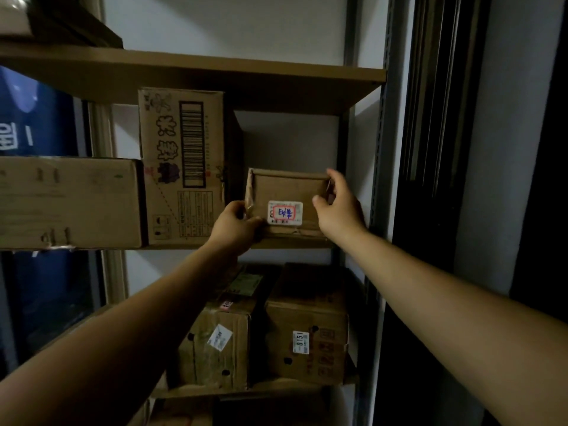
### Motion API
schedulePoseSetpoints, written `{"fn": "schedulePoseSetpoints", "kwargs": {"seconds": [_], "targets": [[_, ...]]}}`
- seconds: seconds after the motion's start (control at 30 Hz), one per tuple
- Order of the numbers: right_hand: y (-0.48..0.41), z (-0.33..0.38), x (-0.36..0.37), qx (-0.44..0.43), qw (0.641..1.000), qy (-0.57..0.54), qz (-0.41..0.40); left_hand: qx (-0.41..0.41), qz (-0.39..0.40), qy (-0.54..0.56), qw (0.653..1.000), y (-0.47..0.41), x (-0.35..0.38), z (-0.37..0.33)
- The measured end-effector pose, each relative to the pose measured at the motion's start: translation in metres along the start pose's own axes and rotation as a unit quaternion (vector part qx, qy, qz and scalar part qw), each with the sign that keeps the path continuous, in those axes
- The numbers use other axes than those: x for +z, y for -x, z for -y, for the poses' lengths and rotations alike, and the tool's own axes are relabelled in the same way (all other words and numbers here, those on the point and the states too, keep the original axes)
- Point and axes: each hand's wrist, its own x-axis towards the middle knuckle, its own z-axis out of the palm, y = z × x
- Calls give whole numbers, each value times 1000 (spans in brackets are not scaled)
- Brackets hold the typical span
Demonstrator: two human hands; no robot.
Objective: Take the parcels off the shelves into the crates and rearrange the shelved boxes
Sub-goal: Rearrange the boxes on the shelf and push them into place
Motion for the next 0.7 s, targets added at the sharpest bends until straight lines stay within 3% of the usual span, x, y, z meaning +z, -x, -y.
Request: {"fn": "schedulePoseSetpoints", "kwargs": {"seconds": [0.13,0.33,0.57,0.7], "targets": [[-1,0,2,17,1000,20,1,15,-16,9,1000,-2,3,-9],[-8,8,-2,26,997,-30,73,26,-16,33,999,-3,3,-24],[-14,13,-6,24,995,-91,12,83,-32,-40,995,-18,0,-37],[-23,4,-1,38,996,-86,-3,66,-18,2,998,-27,7,-33]]}}
